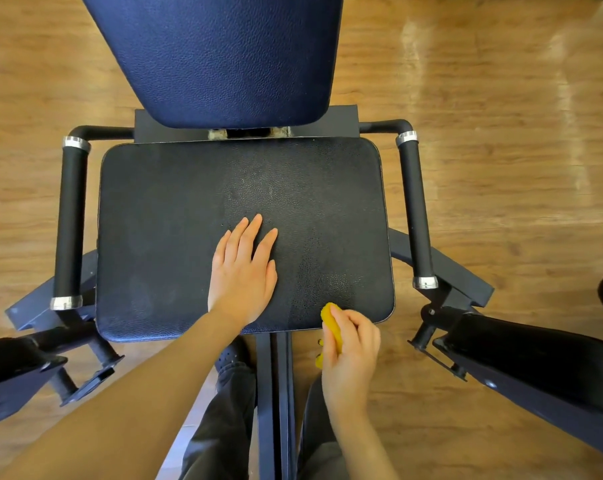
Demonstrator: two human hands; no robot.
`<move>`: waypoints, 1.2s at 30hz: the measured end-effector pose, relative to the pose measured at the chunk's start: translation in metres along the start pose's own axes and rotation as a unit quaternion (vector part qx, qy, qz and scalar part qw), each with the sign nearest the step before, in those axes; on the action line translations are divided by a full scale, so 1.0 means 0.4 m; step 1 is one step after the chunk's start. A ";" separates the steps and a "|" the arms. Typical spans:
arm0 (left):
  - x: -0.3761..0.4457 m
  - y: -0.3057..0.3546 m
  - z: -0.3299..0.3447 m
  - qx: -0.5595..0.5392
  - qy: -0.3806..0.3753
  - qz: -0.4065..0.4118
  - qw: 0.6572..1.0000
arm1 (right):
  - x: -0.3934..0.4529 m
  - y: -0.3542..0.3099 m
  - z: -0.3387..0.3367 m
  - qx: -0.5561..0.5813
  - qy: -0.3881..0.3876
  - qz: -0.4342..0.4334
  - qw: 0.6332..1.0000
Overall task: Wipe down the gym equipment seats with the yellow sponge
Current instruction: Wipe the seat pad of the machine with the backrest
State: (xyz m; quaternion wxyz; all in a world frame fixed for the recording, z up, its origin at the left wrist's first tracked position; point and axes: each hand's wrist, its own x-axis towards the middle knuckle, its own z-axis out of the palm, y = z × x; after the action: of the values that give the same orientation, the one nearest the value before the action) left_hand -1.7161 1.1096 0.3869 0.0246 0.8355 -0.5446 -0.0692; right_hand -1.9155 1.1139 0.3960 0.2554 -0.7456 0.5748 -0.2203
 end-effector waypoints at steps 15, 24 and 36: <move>-0.002 0.003 0.003 -0.004 0.005 -0.005 1.000 | 0.193 0.002 -0.030 -0.008 -0.011 0.028 1.000; -0.001 0.003 0.004 -0.013 0.013 -0.004 1.000 | 0.020 -0.004 -0.043 0.050 0.019 0.051 0.997; 0.000 0.002 0.004 -0.014 0.006 -0.004 1.000 | 0.197 -0.030 0.021 0.019 -0.006 0.021 1.000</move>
State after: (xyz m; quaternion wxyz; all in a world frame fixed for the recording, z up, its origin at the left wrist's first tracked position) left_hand -1.7170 1.1092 0.3853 0.0395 0.8378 -0.5398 -0.0716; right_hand -1.8825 1.0412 0.3999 0.2771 -0.7296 0.5848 -0.2213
